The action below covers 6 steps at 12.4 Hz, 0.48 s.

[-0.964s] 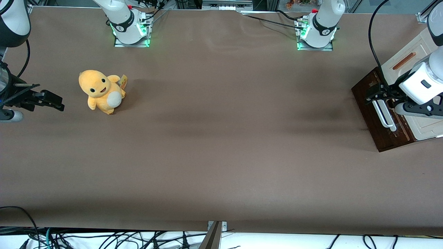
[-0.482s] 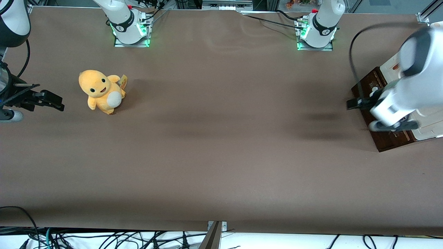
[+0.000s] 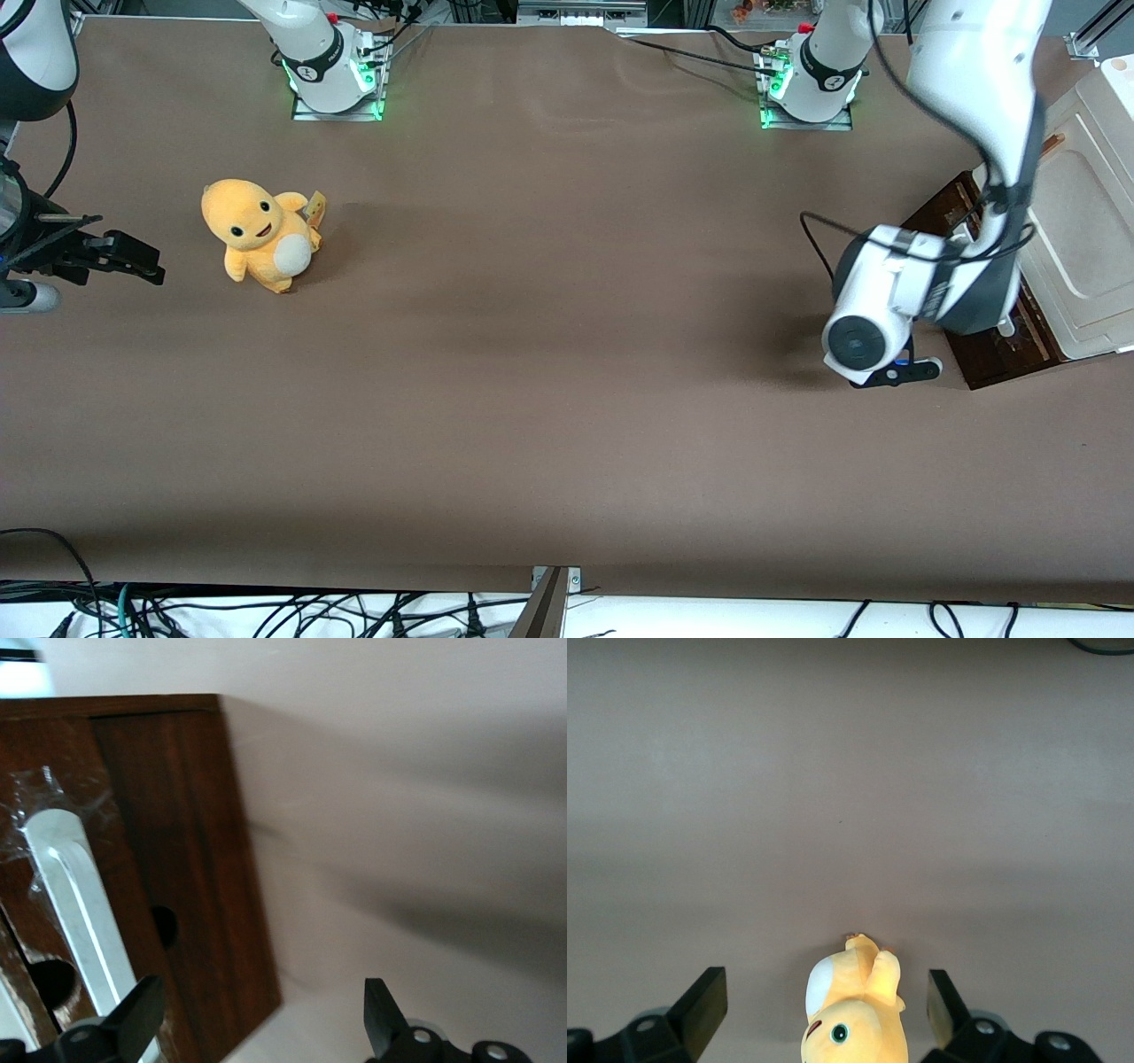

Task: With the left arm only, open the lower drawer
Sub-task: 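Lower the open left gripper toward the lower drawer's white handle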

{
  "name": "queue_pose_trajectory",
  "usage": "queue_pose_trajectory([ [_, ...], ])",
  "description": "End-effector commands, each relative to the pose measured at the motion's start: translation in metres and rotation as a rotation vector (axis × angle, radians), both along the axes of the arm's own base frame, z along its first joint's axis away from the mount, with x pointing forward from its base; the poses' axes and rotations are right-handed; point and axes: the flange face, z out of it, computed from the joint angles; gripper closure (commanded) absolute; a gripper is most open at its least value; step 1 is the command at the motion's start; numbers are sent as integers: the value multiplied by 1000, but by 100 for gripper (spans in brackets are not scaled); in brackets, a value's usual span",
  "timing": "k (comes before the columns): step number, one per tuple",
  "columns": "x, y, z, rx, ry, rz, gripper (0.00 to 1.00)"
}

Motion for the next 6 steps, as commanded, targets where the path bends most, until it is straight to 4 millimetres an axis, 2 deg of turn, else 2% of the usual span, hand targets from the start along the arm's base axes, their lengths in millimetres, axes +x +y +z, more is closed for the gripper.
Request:
queue_pose_trajectory([
  [1, -12, 32, -23, 211, 4, -59, 0],
  [4, -23, 54, -26, 362, 75, -103, 0],
  [6, -25, 62, -30, 407, 96, -121, 0],
])
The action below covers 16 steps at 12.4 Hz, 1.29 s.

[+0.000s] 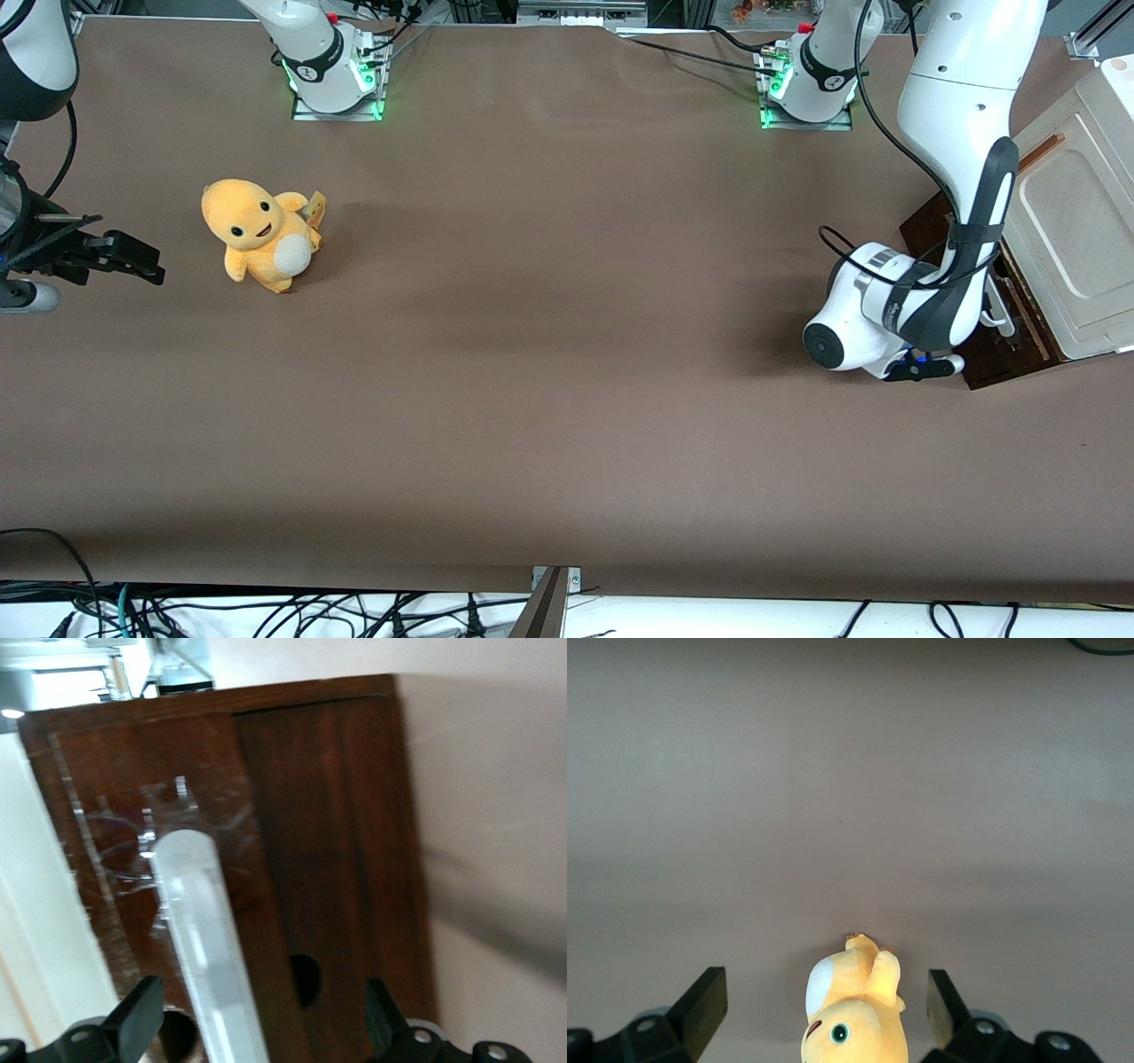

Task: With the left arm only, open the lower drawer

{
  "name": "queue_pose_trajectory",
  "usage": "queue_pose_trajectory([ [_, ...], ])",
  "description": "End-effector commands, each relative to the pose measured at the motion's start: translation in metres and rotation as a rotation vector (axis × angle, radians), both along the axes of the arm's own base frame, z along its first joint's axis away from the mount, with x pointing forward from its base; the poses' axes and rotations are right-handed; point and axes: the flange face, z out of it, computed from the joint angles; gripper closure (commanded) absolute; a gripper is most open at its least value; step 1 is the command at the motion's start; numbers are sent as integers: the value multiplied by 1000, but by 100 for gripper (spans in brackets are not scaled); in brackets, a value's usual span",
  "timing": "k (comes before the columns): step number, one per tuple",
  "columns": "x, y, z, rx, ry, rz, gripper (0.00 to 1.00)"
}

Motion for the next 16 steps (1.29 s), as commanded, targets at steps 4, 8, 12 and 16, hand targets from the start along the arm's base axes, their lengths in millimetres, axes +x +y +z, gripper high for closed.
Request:
queue_pose_trajectory([
  [4, -8, 18, -8, 93, 48, -14, 29],
  [8, -7, 18, -1, 81, 135, -27, 82],
  [12, -5, 12, 1, 67, 168, -49, 94],
  [16, -4, -6, 2, 49, 181, -80, 97],
])
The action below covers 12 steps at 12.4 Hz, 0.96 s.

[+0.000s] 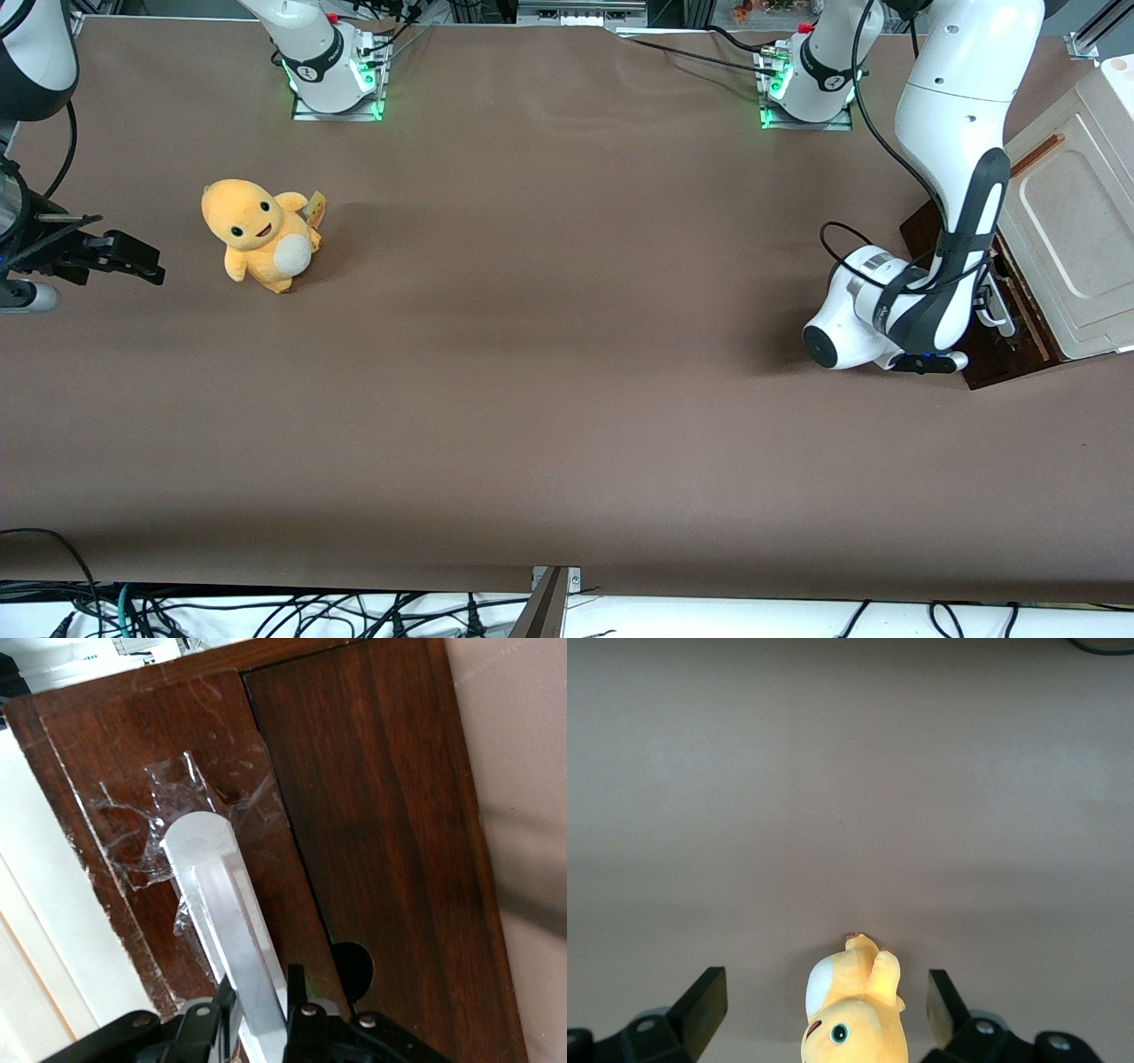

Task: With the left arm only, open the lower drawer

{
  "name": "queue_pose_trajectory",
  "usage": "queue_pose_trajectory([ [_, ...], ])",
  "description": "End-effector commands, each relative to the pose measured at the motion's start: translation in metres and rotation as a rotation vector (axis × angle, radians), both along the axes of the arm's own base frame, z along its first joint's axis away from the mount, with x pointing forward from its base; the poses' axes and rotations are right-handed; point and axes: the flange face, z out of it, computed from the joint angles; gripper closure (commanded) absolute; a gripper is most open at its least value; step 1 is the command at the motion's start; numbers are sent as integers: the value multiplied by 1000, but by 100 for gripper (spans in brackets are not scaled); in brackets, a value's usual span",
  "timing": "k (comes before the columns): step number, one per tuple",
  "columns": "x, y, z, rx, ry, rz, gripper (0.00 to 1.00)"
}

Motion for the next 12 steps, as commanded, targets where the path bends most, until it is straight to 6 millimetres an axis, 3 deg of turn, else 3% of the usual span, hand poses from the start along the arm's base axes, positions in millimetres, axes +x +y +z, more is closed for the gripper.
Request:
queue_pose_trajectory([
  [1, 6, -19, 14, -18, 54, -46, 98],
  [2, 5, -29, 13, -26, 56, -60, 98],
  [12, 18, -67, 28, -122, 5, -42, 98],
])
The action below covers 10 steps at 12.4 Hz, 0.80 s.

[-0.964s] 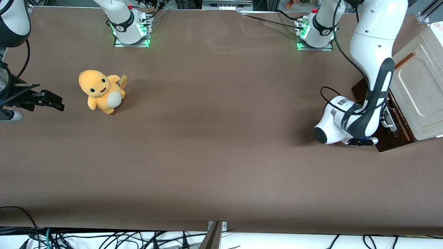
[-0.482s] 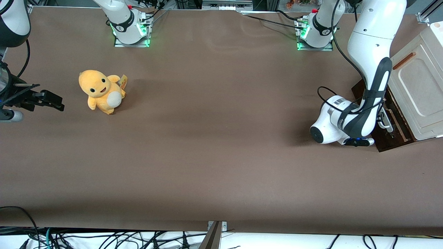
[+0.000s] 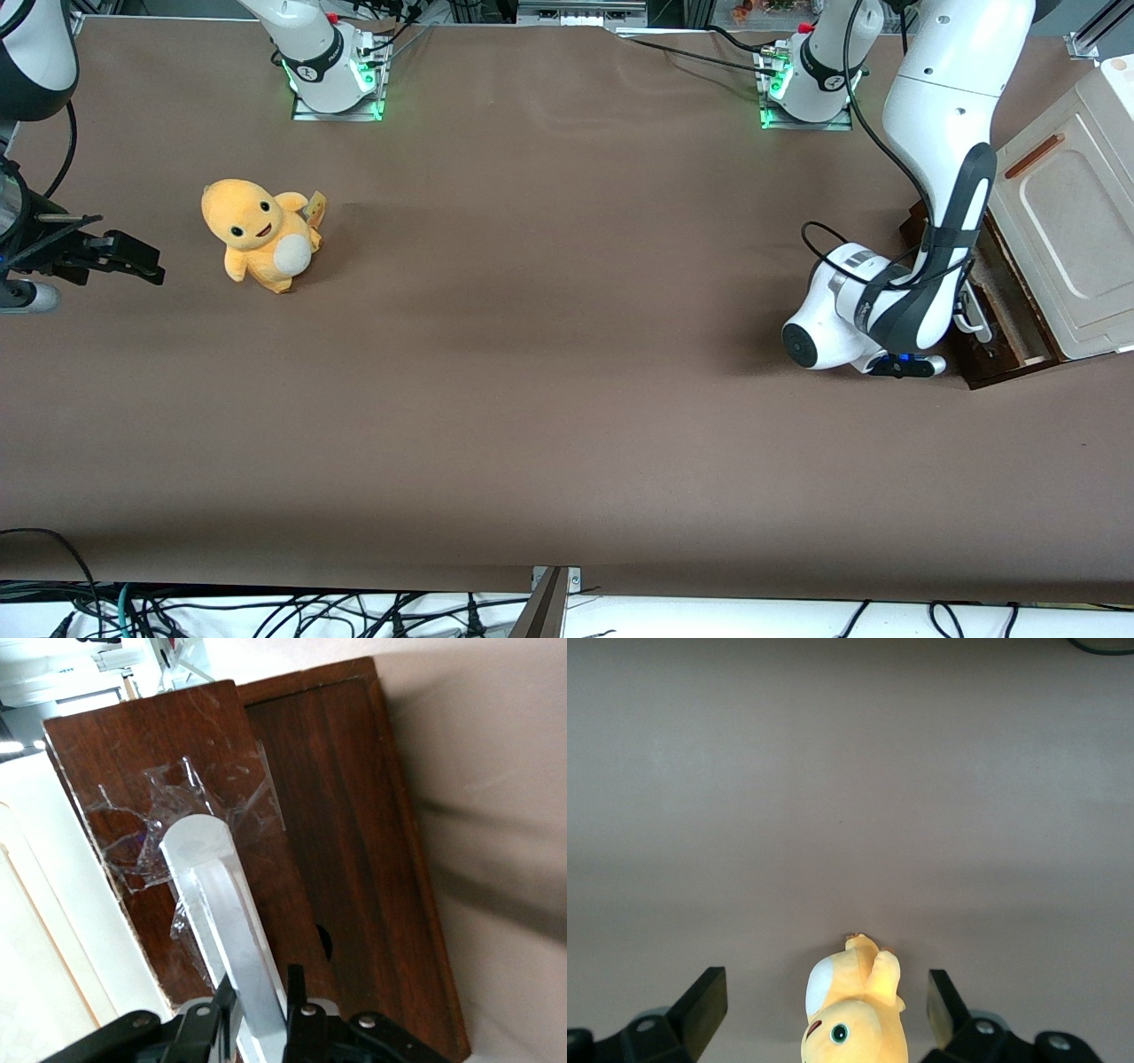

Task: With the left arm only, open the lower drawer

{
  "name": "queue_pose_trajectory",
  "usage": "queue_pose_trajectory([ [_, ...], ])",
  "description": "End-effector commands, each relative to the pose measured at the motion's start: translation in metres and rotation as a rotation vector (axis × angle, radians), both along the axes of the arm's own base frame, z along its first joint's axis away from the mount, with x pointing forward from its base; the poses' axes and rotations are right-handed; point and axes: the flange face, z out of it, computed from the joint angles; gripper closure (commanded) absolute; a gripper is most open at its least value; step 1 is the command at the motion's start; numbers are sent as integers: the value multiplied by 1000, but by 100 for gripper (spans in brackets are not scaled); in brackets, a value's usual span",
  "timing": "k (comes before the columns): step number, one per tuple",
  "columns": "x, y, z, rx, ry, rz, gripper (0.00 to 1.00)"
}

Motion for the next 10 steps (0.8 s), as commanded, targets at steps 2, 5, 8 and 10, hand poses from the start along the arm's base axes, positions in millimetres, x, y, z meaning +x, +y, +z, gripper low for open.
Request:
queue_pose_trajectory([
  [2, 7, -26, 15, -55, 34, -34, 98],
  [5, 6, -29, 13, -72, 35, -23, 97],
  [8, 6, -29, 12, -71, 24, -23, 41],
  [10, 7, -29, 13, -77, 20, -27, 0],
])
